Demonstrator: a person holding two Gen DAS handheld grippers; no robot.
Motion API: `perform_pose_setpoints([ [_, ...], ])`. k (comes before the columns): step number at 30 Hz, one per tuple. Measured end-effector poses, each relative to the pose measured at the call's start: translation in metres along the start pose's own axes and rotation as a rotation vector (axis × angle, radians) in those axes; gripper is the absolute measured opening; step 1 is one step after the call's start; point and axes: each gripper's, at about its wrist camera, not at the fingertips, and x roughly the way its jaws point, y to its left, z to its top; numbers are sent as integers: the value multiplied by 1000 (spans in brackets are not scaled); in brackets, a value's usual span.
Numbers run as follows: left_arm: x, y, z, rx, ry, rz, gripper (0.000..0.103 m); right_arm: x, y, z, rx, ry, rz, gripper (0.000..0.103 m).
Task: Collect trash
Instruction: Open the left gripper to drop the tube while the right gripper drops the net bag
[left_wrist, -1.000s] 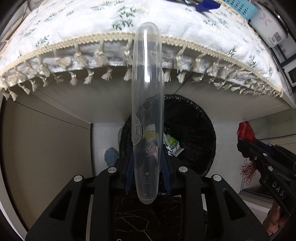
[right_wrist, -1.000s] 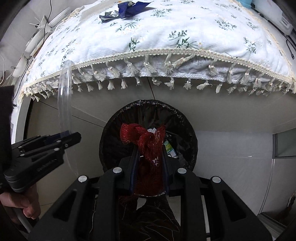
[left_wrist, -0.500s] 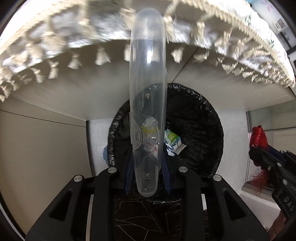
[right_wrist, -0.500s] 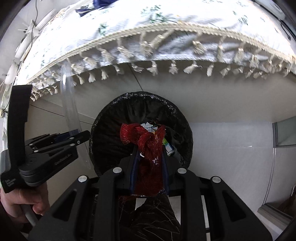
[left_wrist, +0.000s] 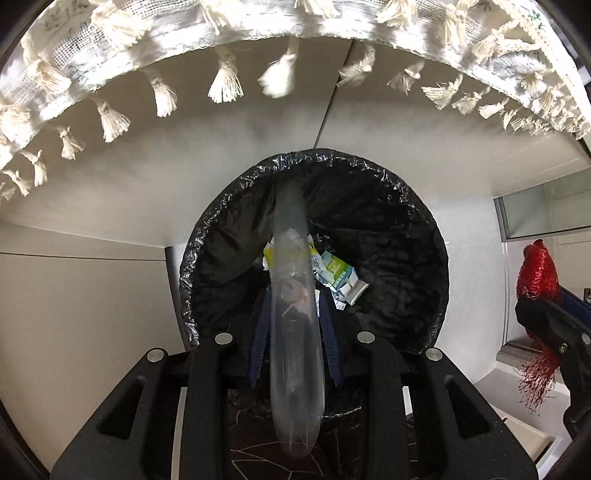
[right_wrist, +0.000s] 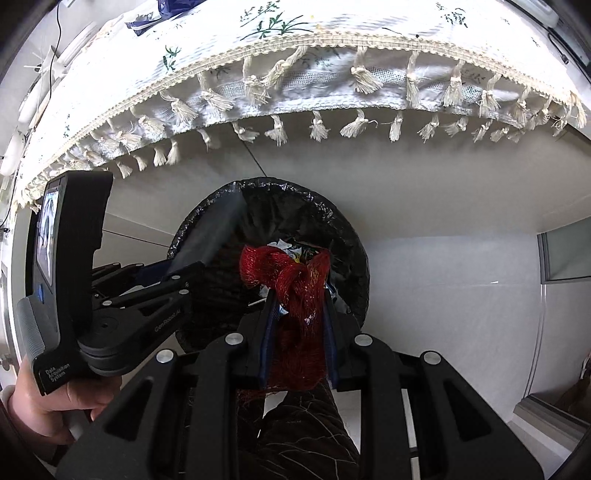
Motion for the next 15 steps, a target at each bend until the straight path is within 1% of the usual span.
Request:
perform_pose_setpoints([
  [1, -2, 1, 0, -1, -7, 0, 29, 1, 0, 0, -2, 1, -2, 21],
  [2, -4, 2, 0, -2, -14, 3, 34, 3, 1, 0, -2, 4, -1, 21],
  [4, -8, 5, 0, -2, -32, 13, 44, 8, 3, 0, -3, 7, -1, 21],
  [5, -11, 7, -1, -5, -43, 20, 50, 11, 4, 0, -6, 9, -1, 21],
  [6, -13, 10, -1, -9, -51, 21, 56, 13, 6, 1, -9, 10, -1, 21],
  [7, -16, 14, -2, -15, -58, 20, 58, 13, 7, 1, -11, 11, 1, 21],
  [9, -25, 22, -3, -29, -83, 16, 69, 15, 11, 2, -19, 12, 3, 21],
  [10, -29, 27, -5, -37, -96, 16, 71, 17, 13, 3, -23, 13, 5, 21],
  [12, -35, 34, -6, -53, -113, 21, 81, 19, 18, 5, -33, 15, 6, 21],
  [13, -37, 37, -7, -60, -122, 21, 83, 22, 21, 6, -38, 17, 7, 21],
  [15, -44, 45, -9, -79, -137, 17, 89, 25, 25, 8, -44, 19, 12, 21],
])
